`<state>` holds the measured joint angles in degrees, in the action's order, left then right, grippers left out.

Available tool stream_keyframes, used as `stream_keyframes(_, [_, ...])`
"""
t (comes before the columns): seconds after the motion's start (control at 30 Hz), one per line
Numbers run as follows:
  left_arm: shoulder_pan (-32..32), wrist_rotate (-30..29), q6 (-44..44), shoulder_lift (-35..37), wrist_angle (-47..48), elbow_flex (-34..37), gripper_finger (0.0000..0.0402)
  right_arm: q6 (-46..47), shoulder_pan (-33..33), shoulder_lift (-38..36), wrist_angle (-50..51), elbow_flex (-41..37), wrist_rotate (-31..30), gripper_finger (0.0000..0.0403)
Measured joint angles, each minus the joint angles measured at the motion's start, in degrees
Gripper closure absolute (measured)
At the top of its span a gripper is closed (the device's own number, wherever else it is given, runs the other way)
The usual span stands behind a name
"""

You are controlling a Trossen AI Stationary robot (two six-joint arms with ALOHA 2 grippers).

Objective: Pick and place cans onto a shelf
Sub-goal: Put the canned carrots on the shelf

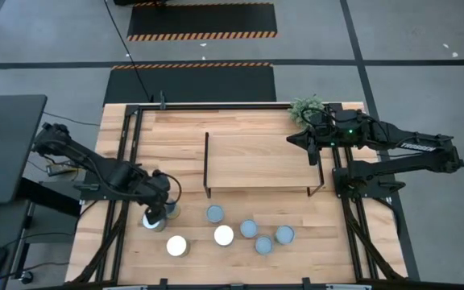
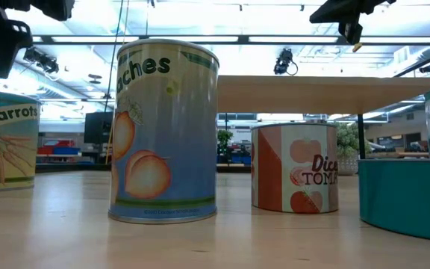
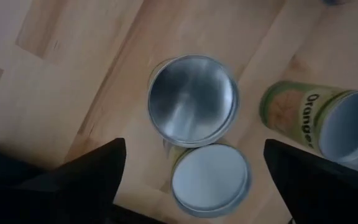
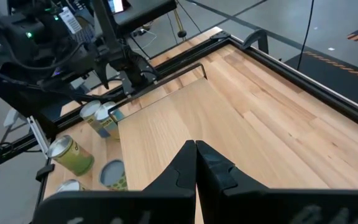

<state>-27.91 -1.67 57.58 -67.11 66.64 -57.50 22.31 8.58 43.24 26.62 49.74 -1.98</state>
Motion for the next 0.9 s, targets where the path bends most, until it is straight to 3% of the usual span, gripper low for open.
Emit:
stream_keyframes(0.6, [-0.34, 2.78, -1.67, -0.47, -7.22, 6.50, 0.0005, 0.00, 0.00, -0.02, 0.04, -0.02, 0.02, 0.0398])
stream_keyframes(0.9, [-0.32, 1.74, -6.01, -5.58, -9.97, 6.50, 0.0005, 0.00, 0.00, -0.02, -0.03, -0.02, 0.02, 0.0398])
